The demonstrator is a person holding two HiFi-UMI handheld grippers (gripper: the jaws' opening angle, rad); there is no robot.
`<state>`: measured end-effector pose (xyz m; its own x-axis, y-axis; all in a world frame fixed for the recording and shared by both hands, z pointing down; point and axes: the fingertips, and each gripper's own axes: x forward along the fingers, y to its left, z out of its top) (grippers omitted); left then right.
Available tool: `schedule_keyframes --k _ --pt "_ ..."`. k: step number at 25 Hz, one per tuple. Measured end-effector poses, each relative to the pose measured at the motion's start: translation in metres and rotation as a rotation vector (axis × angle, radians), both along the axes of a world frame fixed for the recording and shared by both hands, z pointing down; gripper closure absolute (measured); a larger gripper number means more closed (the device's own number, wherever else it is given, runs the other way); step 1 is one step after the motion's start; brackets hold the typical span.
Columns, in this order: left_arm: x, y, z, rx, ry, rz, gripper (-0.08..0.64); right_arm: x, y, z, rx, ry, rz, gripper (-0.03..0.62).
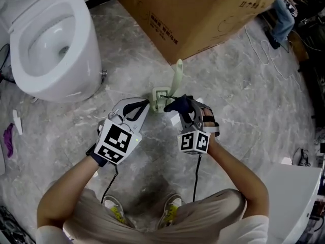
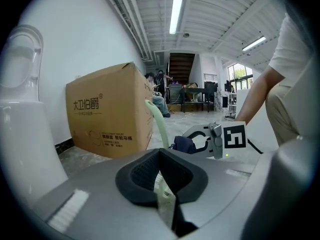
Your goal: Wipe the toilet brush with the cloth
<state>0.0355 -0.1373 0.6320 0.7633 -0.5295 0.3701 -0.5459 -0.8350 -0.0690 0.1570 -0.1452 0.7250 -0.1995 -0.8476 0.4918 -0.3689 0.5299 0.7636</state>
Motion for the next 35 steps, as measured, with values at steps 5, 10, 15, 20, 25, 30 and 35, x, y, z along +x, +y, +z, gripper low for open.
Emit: schedule_keyframes --k 5,10,15,20,25,30,35 --pt "-0.002 -0.014 -0.018 -0.05 0.13 -0.106 0.558 -0.018 0.008 -0.023 -0.073 -0.05 -0.022 0.433" --pt "-0.003 -0.029 -0.026 0.018 0.132 -0.142 0.558 -0.028 0.015 -0.053 -0.003 -0.13 0.025 0.433" --pt "-0.002 -0.034 -0.034 0.076 0.127 -0.135 0.558 -0.039 0.022 -0.108 0.078 -0.351 0.111 0.433" --pt "-0.017 -0.034 -0.038 0.093 0.119 -0.174 0.558 -0.056 0.021 -0.119 0.09 -0.495 0.076 0.433" --pt "-0.023 -0.043 -0.044 0.143 0.126 -0.186 0.558 -0.042 0.006 -0.116 0.071 -0.49 0.076 0.433" --pt "-0.015 -0.055 -0.058 0.21 0.122 -0.197 0.558 -0.047 0.009 -0.128 0.129 -0.448 0.081 0.433" --pt "-0.007 -0.018 -0.065 0.184 0.055 -0.173 0.558 -0.07 0.051 -0.09 0.024 -0.381 0.048 0.433"
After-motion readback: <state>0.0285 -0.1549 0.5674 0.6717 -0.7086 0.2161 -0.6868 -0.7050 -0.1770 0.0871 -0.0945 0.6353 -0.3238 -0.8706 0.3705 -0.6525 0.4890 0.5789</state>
